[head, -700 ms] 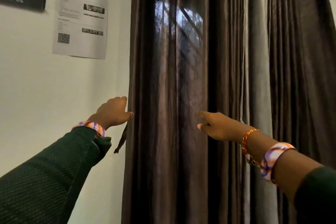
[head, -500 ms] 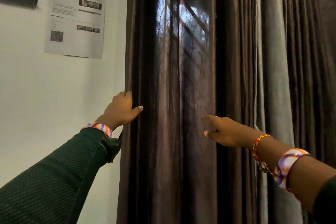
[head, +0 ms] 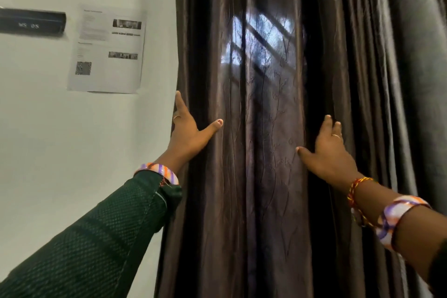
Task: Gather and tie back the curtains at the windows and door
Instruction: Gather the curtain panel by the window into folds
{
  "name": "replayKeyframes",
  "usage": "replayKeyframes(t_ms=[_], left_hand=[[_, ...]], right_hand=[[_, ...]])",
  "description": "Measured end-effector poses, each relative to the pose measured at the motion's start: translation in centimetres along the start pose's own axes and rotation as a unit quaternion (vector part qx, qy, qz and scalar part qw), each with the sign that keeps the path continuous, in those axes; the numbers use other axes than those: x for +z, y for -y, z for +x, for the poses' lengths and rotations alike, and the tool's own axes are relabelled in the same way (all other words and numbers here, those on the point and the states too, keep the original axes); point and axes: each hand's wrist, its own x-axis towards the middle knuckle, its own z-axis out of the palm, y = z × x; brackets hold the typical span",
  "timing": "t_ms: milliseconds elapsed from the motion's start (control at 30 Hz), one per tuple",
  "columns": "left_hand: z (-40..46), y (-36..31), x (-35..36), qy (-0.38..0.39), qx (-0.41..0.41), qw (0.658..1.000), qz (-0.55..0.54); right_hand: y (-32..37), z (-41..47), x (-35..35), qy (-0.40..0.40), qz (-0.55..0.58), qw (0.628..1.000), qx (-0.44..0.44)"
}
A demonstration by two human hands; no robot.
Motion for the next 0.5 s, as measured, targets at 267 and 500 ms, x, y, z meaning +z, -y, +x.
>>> replayKeyframes(t_ms=[267,500], left_hand=[[2.6,-5.9,5.6,0.08,-0.138,0.972,-0.17],[5.0,-8.5,9.0,-0.032,-0.058,0.996,0.067]], right_hand=[[0.4,3.2,4.4,0.077,0.266,0.959,-0.064],[3.2,2.2,2.7,0.14,0.165,0.922,-0.321]])
